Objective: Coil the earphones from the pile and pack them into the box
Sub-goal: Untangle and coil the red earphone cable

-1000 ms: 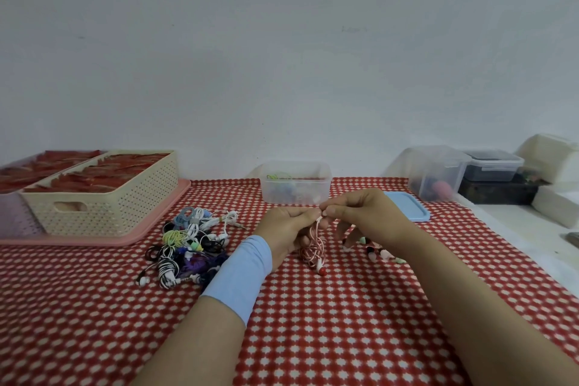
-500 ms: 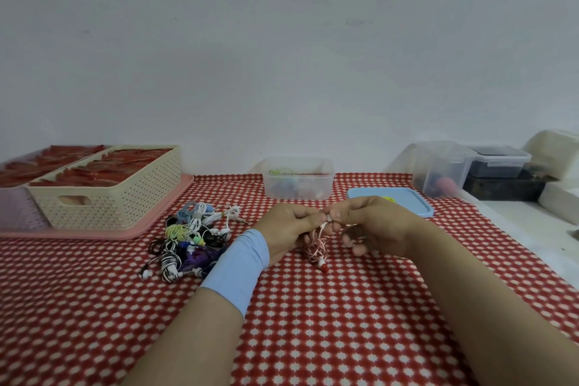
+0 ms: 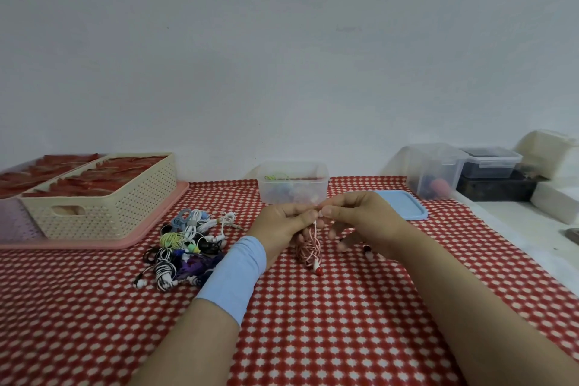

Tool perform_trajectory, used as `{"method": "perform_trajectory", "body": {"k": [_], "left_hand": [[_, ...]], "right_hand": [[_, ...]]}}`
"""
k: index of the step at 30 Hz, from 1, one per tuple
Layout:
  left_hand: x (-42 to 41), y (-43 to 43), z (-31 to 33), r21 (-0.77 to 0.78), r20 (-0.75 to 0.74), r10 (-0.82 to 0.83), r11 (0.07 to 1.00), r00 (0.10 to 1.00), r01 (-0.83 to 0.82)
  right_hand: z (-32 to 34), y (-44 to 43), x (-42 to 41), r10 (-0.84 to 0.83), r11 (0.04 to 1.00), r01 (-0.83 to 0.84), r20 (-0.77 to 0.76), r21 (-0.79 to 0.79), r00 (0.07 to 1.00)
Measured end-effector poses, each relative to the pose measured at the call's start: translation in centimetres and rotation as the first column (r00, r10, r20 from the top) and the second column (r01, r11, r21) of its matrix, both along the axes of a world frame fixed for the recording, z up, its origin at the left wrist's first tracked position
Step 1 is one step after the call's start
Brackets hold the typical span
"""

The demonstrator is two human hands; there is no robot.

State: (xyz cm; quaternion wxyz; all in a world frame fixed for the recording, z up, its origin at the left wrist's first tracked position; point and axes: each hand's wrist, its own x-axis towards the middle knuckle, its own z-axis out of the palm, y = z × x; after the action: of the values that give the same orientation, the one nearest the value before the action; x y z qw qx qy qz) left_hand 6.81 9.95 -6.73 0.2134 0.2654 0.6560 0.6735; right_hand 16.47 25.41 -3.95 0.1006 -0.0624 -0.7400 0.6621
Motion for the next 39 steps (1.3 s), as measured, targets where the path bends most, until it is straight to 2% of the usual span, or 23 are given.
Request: {"method": "perform_trajectory", "body": {"k": [4, 9, 16, 21, 29, 32, 39], "left_hand": [[-0.06, -0.16, -0.02, -0.020, -0.036, 0.003, 1.000, 0.999, -0.003], [-0.23, -0.37, -0.06, -0.024, -0.078, 0.030, 0.999, 0.997, -0.032], [-0.06, -0.53, 0.17, 0.114, 0.063, -0.106, 0.989, 0.992, 0.098], [-0.08, -0.69, 0.17, 0.068, 0.026, -0.103, 0.993, 0.994, 0.101], [0.37, -0.25, 0.18, 0.138, 0.060, -0.111, 0.985, 0.992, 0.102], [0.50, -0.03, 0.27, 0.140, 0.034, -0.071, 0.988, 0.997, 0.065], [0.02, -0.32, 0.02, 0.061, -0.067, 0.031, 0.998, 0.997, -0.027]], "right_hand": [[0.23, 0.08, 0.37, -0.006, 0.997, 0.005, 0.006, 0.071, 1.000], [0.21, -0.09, 0.23, -0.025, 1.000, 0.025, 0.023, 0.002, 0.999], [0.00, -0.40, 0.12, 0.071, 0.993, -0.069, 0.017, -0.096, 0.997], [0.05, -0.59, 0.20, 0.076, 0.995, -0.074, 0.029, -0.060, 0.997], [0.14, -0.44, 0.08, 0.038, 0.997, -0.037, 0.002, -0.061, 0.999], [0.34, -0.17, 0.16, -0.001, 0.998, -0.001, -0.039, -0.056, 0.999], [0.62, 0.18, 0.30, 0.011, 0.998, -0.011, -0.008, 0.064, 1.000]]}}
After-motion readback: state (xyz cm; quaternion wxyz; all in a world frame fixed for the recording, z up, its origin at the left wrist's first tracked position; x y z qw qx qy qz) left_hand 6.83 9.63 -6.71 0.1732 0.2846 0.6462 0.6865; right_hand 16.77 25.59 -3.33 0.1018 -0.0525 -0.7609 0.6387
